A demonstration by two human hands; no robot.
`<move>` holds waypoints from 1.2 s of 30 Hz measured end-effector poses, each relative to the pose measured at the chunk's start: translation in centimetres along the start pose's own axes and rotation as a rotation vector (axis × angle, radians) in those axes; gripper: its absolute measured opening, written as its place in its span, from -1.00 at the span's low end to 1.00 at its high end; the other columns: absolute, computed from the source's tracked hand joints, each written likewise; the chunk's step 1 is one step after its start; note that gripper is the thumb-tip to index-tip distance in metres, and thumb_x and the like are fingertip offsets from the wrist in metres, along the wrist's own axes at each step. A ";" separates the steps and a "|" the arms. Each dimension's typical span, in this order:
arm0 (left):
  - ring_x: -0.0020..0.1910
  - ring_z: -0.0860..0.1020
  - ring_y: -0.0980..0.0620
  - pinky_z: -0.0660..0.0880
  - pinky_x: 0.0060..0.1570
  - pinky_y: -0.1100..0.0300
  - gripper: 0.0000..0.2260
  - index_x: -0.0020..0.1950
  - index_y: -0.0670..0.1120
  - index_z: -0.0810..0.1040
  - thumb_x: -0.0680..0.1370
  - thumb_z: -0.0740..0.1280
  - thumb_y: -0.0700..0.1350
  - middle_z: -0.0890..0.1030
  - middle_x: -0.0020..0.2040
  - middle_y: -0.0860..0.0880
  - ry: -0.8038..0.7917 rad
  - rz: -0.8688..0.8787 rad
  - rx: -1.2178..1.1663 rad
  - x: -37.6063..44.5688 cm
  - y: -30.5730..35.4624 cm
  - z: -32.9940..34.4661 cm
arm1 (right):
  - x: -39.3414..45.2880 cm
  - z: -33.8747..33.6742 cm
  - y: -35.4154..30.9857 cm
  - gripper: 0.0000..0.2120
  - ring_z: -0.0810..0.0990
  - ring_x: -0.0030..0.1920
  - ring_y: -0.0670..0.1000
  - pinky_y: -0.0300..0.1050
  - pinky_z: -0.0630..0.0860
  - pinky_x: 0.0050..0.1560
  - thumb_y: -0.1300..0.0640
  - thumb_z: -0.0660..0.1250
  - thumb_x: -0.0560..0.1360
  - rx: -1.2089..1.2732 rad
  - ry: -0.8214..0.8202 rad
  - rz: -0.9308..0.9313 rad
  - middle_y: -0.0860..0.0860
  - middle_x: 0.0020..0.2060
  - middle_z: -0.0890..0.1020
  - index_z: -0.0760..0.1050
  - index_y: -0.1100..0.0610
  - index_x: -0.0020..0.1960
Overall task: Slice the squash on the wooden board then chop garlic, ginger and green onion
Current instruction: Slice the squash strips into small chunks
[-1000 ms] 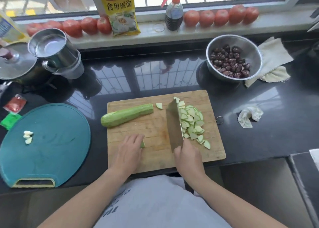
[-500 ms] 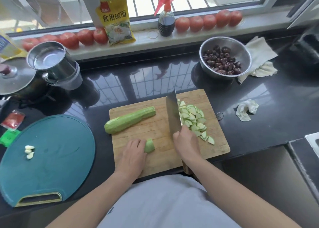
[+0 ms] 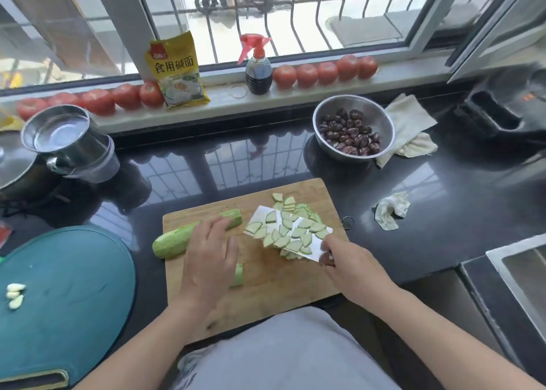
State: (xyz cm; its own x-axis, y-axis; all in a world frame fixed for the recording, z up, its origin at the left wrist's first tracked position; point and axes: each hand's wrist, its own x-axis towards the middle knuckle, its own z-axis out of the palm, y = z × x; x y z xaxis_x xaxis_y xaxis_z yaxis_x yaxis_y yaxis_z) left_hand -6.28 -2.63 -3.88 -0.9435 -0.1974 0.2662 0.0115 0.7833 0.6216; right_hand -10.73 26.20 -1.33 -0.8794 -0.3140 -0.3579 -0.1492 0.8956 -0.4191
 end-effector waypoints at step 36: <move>0.26 0.45 0.01 0.41 0.29 0.03 -0.65 0.26 -0.08 0.58 0.64 0.19 0.09 0.54 0.28 0.01 -0.449 0.202 0.024 6.1 12.0 15.6 | 3.3 -5.7 8.3 -0.50 0.29 -0.33 0.03 -0.03 0.26 -0.43 0.28 0.35 0.39 -0.252 0.007 -0.402 -0.10 -0.33 0.31 0.02 -0.07 -0.14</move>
State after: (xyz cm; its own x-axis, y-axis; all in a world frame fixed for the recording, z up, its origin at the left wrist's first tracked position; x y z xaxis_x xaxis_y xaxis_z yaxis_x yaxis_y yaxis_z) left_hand -17.05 14.74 -6.32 -0.9729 0.2290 0.0330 0.2062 0.7938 0.5721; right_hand -17.38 34.35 -1.22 -0.7326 -0.6497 -0.2029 -0.5824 0.7526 -0.3073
